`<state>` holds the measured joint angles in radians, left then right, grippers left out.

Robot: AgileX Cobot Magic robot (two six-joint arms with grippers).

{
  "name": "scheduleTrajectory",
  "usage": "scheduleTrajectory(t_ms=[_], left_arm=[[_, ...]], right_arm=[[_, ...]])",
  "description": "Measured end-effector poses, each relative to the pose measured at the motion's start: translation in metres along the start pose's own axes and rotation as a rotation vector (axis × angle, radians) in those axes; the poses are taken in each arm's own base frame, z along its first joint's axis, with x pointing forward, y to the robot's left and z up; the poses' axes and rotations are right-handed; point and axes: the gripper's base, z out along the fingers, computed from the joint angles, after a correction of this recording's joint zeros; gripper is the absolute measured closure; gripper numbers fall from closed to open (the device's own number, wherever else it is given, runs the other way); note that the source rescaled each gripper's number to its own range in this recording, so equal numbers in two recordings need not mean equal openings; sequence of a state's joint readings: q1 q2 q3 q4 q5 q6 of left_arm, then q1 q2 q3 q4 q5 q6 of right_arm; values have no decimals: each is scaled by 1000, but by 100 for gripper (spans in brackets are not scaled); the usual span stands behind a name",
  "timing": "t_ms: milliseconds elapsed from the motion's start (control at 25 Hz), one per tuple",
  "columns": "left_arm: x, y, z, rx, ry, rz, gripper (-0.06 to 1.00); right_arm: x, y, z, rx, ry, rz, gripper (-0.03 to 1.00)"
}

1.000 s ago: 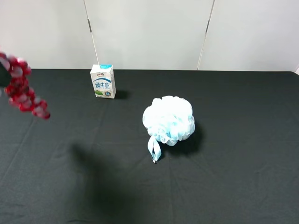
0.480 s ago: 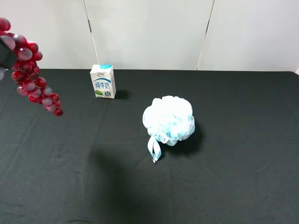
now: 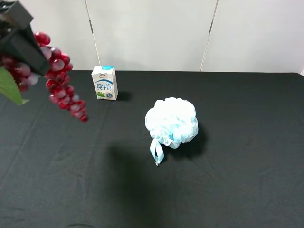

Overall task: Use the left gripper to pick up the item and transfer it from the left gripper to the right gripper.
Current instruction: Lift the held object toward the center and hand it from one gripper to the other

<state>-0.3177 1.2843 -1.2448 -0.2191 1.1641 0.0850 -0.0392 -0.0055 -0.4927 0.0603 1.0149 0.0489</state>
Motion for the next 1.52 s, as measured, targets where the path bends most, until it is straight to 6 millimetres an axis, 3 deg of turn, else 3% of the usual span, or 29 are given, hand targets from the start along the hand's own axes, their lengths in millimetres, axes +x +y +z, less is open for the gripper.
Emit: scheduleTrajectory(t_ms=[360,640,880,1320,1520], left_arm=[[-30,-2,16,9,30,85,94],[-42,-35,47,51,75,311,94],[-46,-59,61,79,39,562,94],[-49,-67,63,85,-18,884,94],[-49,-71,63,123,-46,1046,94]], right_arm=[[0,0,0,0,0,0,-3],[0,0,0,0,0,0,-3],[0,0,0,0,0,0,-3],[0,2,0,-21,2,13,-3],[-8,7,17,-75,116,-8,-3]])
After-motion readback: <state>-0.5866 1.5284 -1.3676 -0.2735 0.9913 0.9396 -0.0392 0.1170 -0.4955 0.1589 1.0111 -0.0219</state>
